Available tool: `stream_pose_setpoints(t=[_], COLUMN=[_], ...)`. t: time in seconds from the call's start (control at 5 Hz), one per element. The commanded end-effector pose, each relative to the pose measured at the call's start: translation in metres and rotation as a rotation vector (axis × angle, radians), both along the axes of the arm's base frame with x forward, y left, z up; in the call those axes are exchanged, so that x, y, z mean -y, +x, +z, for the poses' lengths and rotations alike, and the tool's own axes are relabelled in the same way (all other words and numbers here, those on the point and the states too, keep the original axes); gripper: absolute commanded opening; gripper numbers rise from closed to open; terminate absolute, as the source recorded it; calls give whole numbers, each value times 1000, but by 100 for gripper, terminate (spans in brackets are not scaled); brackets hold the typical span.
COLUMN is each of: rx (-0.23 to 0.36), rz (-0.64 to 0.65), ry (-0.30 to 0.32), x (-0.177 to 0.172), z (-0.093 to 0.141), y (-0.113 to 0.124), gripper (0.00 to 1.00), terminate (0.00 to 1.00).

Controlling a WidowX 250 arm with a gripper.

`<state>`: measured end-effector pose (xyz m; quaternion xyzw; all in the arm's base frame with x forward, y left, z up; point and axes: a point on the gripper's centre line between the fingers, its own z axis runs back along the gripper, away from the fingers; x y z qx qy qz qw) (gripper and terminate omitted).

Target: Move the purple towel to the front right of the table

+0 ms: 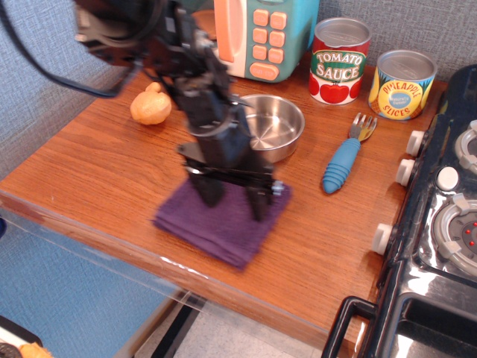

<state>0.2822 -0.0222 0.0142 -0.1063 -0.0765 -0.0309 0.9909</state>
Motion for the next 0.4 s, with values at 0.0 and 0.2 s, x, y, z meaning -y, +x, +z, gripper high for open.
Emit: stream_pose_setpoints(t=[0.0, 0.2], rx=[-42, -20], rz=[-17, 1], ry=[-20, 0], x=[61, 65], z=[-9, -1], y=[-5, 0], gripper=[100, 100], terminate=[0, 0])
